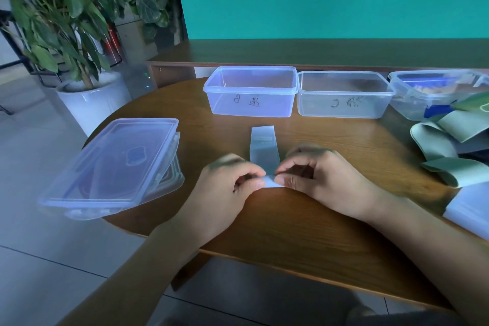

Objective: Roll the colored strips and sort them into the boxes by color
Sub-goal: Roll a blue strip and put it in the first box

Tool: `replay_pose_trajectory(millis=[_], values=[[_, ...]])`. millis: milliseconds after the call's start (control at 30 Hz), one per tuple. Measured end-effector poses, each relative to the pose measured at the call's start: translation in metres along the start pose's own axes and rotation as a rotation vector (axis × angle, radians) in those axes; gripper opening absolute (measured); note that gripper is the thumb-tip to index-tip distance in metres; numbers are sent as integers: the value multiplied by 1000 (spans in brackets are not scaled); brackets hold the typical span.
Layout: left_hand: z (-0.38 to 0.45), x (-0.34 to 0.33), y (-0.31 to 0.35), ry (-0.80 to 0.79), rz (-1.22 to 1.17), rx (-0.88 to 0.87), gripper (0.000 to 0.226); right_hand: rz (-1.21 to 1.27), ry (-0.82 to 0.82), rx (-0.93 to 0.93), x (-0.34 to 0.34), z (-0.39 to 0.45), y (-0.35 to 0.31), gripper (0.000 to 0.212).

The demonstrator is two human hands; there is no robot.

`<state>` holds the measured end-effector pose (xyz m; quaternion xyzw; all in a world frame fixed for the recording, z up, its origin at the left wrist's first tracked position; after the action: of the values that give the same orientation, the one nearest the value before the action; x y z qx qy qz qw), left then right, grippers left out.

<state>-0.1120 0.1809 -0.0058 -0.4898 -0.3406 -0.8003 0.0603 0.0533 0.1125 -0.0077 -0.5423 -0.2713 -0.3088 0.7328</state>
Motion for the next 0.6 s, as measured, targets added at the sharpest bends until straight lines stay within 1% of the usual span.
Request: replay_pose_trajectory(millis=[200, 333, 500, 600], values=[[-1, 1, 0, -6, -11, 11, 26, 16, 2, -44, -2, 3, 7, 7], [2, 0, -2, -12, 3, 24, 17, -6, 14, -48, -2, 6, 9, 9], [7, -3, -4, -7, 24, 14, 15, -37, 91, -15, -1, 6, 2, 6], [10, -2, -4, 10, 43, -1, 17, -41, 60, 30, -2, 6, -3, 8]])
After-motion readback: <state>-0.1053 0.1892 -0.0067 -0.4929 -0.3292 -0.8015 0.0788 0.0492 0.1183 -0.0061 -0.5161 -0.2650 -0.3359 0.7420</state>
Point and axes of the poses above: each hand's wrist, its own z-axis towards the middle knuckle, its own x-axis out of the back of the hand, y = z × x, the point moved 7 cm from there along z, towards the middle knuckle, and after that the axes turned 5 degrees about -y, right-handed, at the moved point
